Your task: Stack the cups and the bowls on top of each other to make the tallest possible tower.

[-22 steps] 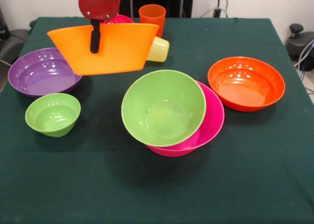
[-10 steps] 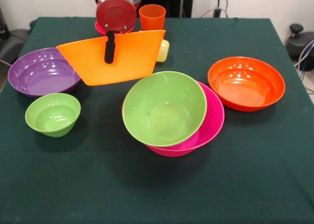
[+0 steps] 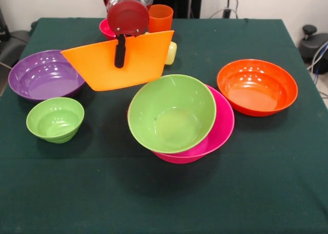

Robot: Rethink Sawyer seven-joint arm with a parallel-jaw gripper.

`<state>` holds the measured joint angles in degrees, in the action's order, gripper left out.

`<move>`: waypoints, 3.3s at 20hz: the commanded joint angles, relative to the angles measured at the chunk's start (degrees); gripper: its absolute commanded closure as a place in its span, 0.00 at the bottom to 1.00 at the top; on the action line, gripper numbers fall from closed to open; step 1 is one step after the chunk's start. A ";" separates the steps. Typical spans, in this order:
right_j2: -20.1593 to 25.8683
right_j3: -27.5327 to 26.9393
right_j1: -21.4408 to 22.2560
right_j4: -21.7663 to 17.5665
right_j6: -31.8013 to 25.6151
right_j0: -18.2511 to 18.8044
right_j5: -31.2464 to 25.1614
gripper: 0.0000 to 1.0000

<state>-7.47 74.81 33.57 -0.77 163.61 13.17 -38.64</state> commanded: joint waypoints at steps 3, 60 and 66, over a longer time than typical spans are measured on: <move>6.22 -3.27 0.27 -2.40 -10.30 -0.69 -12.95 1.00; 9.58 -10.35 -6.33 -1.84 -7.06 -4.01 -14.46 1.00; 9.36 -8.85 -6.51 -0.09 -3.76 -5.83 -12.86 1.00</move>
<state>-4.63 59.43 26.89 -1.11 163.61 9.08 -52.68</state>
